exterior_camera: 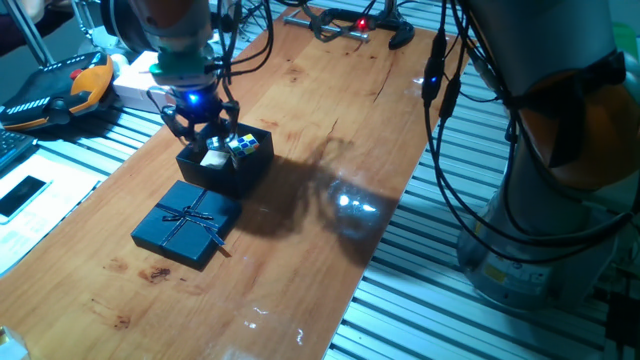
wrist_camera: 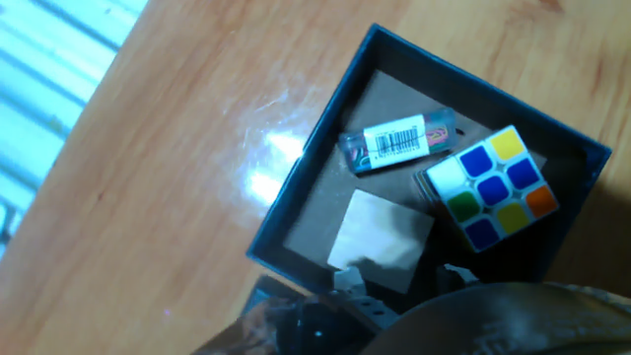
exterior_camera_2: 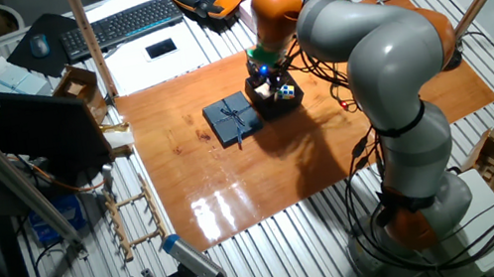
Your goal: Take everything out of the gift box
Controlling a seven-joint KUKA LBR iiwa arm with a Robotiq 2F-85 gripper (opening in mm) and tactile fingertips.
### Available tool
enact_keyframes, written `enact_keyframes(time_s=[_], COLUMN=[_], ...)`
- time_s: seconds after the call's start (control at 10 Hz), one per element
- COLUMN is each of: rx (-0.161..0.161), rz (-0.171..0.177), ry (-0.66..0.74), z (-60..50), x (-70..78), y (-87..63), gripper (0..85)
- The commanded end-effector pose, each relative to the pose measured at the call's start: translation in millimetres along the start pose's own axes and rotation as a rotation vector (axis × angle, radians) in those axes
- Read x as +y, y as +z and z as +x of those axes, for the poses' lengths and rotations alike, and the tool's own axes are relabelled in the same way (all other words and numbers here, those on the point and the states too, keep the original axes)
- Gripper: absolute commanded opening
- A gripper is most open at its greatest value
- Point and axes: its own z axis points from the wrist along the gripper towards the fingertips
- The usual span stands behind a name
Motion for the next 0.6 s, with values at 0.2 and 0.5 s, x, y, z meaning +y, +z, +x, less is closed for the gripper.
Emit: enact_keyframes(time_s=[0.2,0.5], rx=[-0.028,-0.029], rz=[0.013,0.011], ry=[0.549,0.576], z=[-2.1,-4.0], x=[1.3,2.6], y=[8.1,16.3], gripper=[49.0,55.0])
